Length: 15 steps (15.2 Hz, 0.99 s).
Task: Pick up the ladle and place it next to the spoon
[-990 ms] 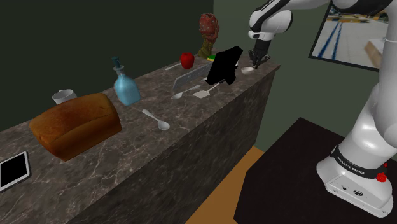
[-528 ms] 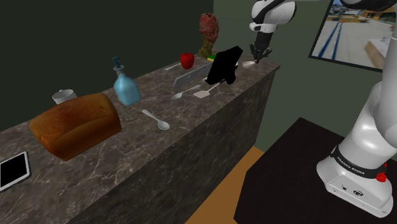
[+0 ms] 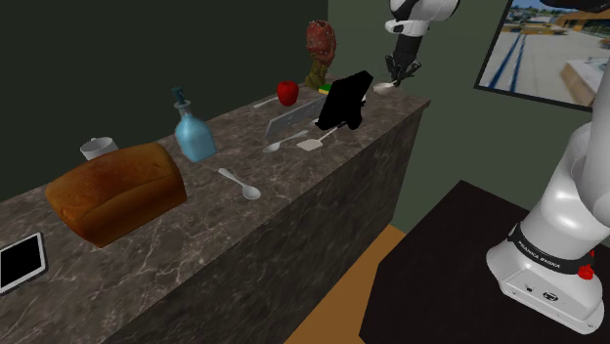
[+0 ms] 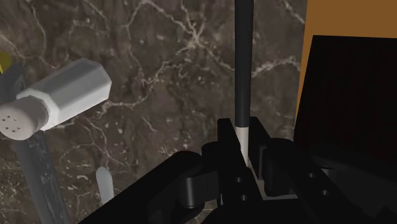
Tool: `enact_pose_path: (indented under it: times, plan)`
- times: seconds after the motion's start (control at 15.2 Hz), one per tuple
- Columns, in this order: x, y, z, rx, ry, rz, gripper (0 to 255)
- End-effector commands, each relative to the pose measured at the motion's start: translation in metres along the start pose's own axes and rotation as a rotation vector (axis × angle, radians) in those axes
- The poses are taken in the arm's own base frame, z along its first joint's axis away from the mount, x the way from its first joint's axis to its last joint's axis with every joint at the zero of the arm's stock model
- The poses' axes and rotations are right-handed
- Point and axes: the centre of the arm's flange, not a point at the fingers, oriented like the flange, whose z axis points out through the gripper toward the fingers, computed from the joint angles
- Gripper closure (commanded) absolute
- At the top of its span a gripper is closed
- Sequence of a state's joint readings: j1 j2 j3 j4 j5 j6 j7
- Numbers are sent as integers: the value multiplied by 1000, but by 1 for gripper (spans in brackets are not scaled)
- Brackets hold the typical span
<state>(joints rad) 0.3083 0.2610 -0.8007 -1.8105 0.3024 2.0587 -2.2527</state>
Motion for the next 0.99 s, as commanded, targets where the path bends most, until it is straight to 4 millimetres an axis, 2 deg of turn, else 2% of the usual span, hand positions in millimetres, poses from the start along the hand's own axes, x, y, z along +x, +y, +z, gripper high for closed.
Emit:
enact_pose_path:
  times: [0.0, 0.92]
  plan:
    - [15, -1, -5, 0, 0, 0, 255]
    - [199, -11, -2, 0, 0, 0, 255]
